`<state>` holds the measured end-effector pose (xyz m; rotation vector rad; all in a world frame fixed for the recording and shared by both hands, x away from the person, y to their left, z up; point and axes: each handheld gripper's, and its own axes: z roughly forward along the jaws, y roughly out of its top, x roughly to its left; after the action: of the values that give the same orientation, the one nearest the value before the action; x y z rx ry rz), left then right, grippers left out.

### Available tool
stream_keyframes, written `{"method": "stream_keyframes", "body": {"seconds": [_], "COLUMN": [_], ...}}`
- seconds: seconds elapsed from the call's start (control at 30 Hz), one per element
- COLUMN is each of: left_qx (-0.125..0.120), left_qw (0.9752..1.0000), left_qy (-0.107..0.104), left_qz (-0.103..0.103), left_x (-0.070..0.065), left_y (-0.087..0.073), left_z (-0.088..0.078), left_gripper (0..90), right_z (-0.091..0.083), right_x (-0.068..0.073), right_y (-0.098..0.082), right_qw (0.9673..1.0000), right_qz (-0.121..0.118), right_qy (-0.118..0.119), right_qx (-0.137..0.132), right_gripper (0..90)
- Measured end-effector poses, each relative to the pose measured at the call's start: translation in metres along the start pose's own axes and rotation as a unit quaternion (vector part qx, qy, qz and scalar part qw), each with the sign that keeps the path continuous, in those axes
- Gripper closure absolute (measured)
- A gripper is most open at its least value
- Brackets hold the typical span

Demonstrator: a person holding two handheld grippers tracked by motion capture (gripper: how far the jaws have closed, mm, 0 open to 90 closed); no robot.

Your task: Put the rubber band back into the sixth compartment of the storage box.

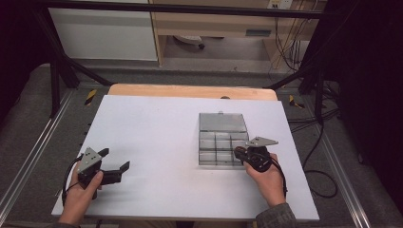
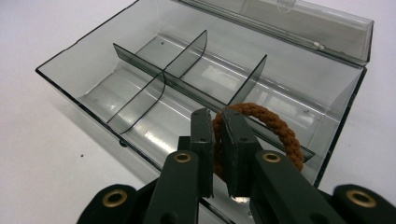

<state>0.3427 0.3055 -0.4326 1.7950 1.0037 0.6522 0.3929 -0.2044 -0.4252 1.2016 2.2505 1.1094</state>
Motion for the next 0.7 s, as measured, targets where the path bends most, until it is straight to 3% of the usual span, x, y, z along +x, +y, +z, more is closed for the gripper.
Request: {"method": "stream_keyframes", "body": {"seconds": [0.53, 0.7], "left_qx": [0.002, 0.002], "left_qw": [1.0, 1.0], "left_qy": [-0.002, -0.003], "left_qz": [0.001, 0.001], "left_x": [-0.0006, -0.0009], "left_y": [-0.0001, -0.0001], "left_z": [0.0003, 0.0005], "left_gripper": [4.3, 4.3], "right_z": [0.0027, 0.0021], "right_x": [-0.0015, -0.0013], "right_y": [-0.0007, -0.0003], "right_qw": [1.0, 1.0], "right_qz": [0.003, 0.007], "right_qy": [0.0, 0.001], "right_qx": [0.005, 0.004], "right_gripper": [83.6, 79.0]}}
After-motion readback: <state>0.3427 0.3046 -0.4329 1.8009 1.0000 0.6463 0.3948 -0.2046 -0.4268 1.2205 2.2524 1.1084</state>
